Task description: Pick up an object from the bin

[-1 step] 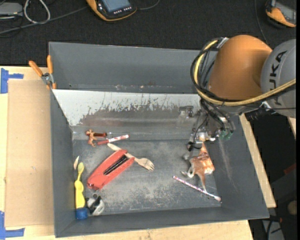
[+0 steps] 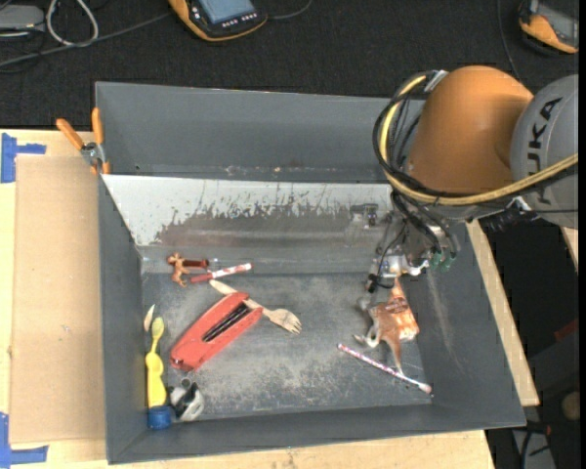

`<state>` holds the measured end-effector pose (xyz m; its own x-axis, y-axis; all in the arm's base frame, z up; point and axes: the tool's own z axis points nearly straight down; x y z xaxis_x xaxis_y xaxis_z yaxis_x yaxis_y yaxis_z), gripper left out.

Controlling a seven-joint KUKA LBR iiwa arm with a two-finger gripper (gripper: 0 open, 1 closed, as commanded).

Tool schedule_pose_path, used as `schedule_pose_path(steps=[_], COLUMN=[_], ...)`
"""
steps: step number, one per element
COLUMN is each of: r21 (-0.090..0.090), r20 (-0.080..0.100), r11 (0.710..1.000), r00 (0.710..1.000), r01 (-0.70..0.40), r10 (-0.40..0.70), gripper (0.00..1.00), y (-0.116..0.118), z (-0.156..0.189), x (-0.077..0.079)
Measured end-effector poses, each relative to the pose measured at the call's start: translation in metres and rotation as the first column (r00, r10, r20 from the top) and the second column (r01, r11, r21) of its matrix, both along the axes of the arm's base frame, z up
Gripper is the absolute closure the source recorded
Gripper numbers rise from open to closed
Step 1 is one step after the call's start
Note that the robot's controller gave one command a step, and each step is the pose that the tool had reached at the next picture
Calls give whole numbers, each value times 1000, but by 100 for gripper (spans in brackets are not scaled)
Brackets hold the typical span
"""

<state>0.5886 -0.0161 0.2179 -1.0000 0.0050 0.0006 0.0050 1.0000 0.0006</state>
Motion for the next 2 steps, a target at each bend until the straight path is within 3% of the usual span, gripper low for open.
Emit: schedule_pose_path(steps=[1,2], r21=[0,0], r20=[-2,-1], r11=[999,999], r00=[999,999], r01=[-32,-34], r10=[32,34], gripper=[0,0], y=[85,38], z=[-17,-44], x=[-11,-27])
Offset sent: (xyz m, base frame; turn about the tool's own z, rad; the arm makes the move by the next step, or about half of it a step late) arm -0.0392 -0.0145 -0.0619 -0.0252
